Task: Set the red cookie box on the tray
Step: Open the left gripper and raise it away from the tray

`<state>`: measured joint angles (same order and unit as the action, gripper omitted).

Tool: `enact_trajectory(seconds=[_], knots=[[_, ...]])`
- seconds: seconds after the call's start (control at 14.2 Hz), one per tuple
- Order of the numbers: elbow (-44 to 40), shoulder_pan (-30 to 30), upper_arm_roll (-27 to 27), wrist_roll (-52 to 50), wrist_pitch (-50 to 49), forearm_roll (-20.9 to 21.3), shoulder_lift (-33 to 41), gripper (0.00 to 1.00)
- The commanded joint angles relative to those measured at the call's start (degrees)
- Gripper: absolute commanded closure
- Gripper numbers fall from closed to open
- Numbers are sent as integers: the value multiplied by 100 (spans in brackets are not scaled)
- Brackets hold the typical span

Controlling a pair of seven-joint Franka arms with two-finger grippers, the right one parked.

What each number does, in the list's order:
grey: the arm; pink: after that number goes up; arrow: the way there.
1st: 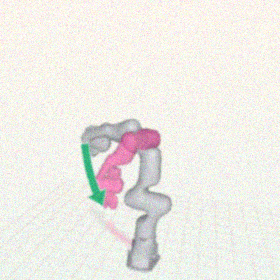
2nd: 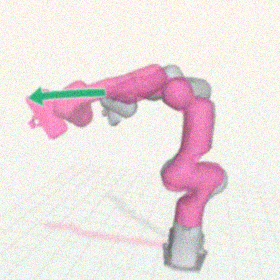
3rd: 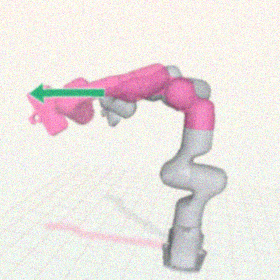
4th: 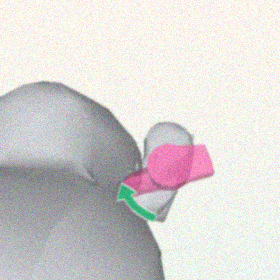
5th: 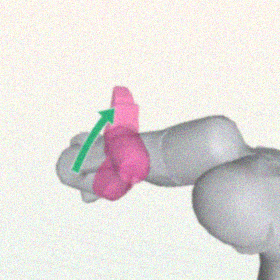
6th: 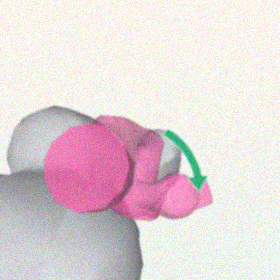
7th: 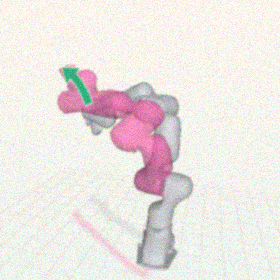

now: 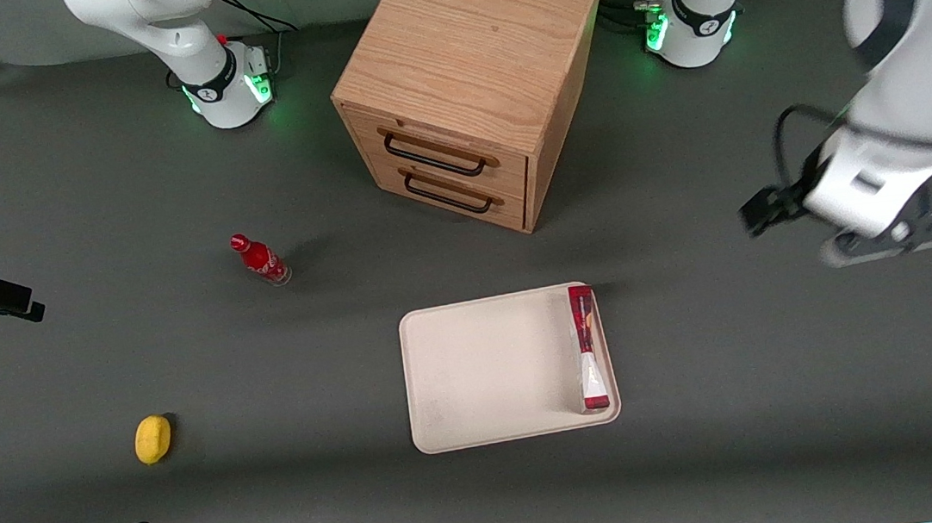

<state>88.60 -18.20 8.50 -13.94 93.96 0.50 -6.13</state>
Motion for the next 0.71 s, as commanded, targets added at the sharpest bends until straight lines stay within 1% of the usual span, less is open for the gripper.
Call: enact_trajectory(seconds=[0.0,0.07,0.21,0.35,0.64], knots=[[1306,386,-68,776,236,169,1155,0],[1456,526,-68,1031,281,291,1332,0],[1598,598,-68,1288,299,459,1465,0],[1634,712,-68,1315,299,460,1492,0],[1651,721,-68,1429,307,425,1501,0]])
